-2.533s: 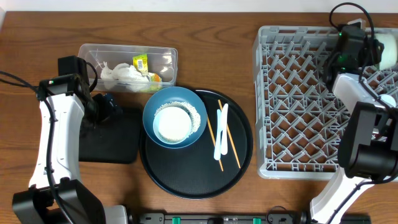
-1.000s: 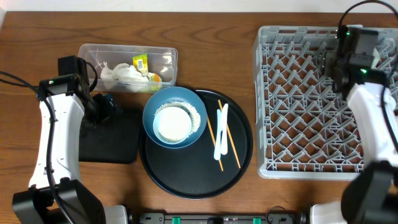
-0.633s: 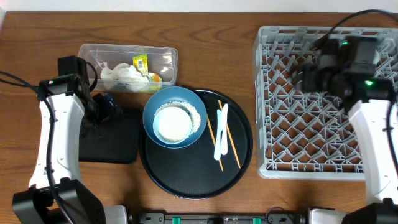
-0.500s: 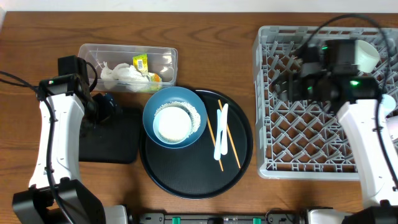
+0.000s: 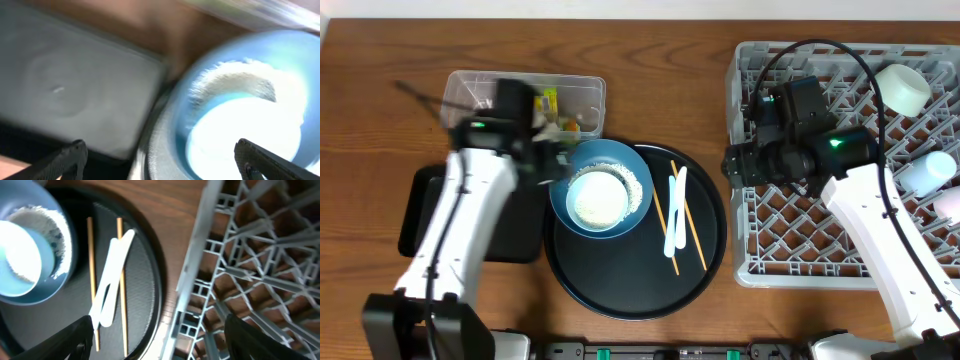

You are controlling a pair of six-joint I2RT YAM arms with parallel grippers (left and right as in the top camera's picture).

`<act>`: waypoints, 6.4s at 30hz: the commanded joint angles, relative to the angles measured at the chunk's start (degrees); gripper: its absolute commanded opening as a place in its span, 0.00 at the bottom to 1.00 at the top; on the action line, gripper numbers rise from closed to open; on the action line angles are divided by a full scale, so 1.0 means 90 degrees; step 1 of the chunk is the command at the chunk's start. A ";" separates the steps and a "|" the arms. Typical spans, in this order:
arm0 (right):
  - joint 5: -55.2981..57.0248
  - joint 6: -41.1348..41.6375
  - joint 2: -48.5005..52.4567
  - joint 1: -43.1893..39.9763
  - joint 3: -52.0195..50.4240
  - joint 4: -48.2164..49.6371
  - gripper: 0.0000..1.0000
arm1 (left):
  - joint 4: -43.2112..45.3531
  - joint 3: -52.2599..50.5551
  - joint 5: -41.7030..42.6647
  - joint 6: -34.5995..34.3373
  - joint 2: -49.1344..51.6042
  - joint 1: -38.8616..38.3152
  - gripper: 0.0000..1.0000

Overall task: Sort waste into correct bins and load items into the dishwasher rack
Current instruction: 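Reach the left gripper to the blue rice bowl and grasp its rim, then lift the blue bowl over the black tray and tip out the rice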

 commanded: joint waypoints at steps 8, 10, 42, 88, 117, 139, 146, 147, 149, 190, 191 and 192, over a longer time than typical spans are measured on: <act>0.0376 0.0306 -0.0039 0.0046 0.0010 -0.0085 0.79 | 0.0408 -0.0027 0.0012 -0.0714 0.0457 -0.1656 0.95; 0.0376 0.0306 -0.0039 0.0046 0.0010 -0.0090 0.79 | 0.0478 -0.0027 0.0012 -0.0882 0.0651 -0.1829 0.95; 0.0376 0.0306 -0.0039 0.0046 0.0010 -0.0124 0.78 | 0.0979 -0.0024 0.0012 -0.0920 0.2276 -0.2606 0.14; 0.0682 0.0306 -0.0039 0.0046 0.0010 -0.0274 0.77 | 0.0058 -0.0112 0.5649 0.2212 -0.0051 0.3237 0.06; 0.0758 0.0306 -0.0039 0.0046 0.0010 -0.0270 0.77 | 0.1297 -0.1056 0.9709 0.2497 0.1540 0.5185 0.06; 0.0823 0.0306 -0.0039 0.0046 0.0010 -0.0270 0.77 | 0.1013 -0.1061 0.9775 0.2497 0.1739 0.5304 0.06; 0.0823 0.0306 -0.0039 0.0046 0.0010 -0.0270 0.77 | 0.1013 -0.1061 0.9675 0.2494 0.1736 0.5304 0.06; 0.0823 0.0304 -0.0039 0.0046 0.0010 -0.0270 0.77 | 0.1013 -0.1061 0.9566 0.2494 0.1736 0.5304 0.06; 0.0823 0.0306 -0.0039 0.0046 0.0010 -0.0270 0.77 | 0.1005 -0.1061 0.9233 0.2460 0.1739 0.5304 0.06; 0.0823 0.0306 -0.0039 0.0046 0.0010 -0.0272 0.77 | 0.0262 -0.0976 0.9418 0.3174 0.1654 0.5433 0.06; 0.0823 0.0306 -0.0039 0.0046 0.0010 -0.0272 0.77 | 0.0219 -0.0976 0.9901 0.3410 0.1651 0.5391 0.06; 0.0823 0.0306 -0.0039 0.0046 0.0010 -0.0272 0.77 | 0.0194 -0.0969 0.9938 0.3400 0.1639 0.5362 0.06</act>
